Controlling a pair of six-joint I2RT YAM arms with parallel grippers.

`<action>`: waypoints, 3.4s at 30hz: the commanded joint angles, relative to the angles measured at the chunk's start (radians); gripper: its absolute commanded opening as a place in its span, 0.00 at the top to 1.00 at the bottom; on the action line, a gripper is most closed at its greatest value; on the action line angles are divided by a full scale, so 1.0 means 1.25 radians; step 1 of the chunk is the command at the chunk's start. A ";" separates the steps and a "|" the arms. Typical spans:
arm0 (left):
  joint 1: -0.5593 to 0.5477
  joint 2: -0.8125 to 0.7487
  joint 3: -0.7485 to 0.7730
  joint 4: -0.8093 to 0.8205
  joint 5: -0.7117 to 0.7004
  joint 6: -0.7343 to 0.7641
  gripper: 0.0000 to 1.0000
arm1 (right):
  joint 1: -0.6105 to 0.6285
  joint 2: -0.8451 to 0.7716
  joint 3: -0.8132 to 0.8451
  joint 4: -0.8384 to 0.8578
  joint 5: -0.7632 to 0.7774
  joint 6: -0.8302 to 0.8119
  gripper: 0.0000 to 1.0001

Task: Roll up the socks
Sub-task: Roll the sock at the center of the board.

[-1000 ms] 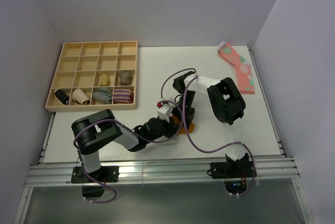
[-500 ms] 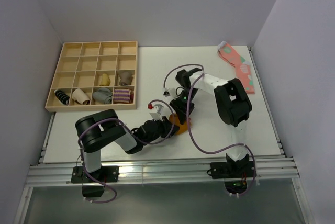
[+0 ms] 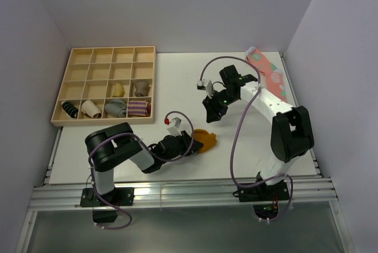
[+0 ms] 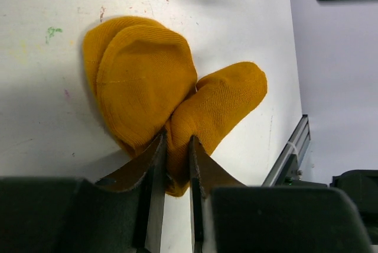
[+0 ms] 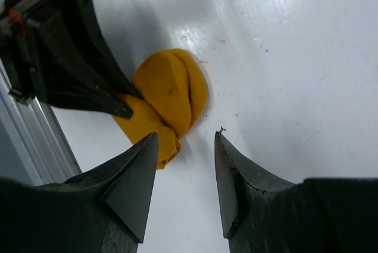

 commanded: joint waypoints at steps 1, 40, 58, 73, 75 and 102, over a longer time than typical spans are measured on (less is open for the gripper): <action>0.006 0.050 -0.035 -0.218 0.047 -0.043 1.00 | 0.002 -0.047 -0.040 -0.005 -0.050 -0.118 0.50; 0.178 0.087 0.005 -0.360 0.274 -0.048 1.00 | 0.218 -0.247 -0.441 0.303 0.213 -0.313 0.42; 0.238 0.135 0.048 -0.382 0.352 -0.021 1.00 | 0.262 -0.155 -0.404 0.304 0.210 -0.281 0.42; 0.244 0.167 0.062 -0.360 0.381 -0.006 1.00 | 0.264 -0.056 -0.310 0.219 0.203 -0.225 0.77; 0.244 0.157 0.061 -0.366 0.374 0.002 1.00 | 0.261 -0.051 -0.307 0.216 0.200 -0.220 0.80; 0.095 -0.010 0.002 -0.331 0.017 0.016 0.86 | 0.215 0.085 -0.143 -0.074 0.117 -0.160 0.89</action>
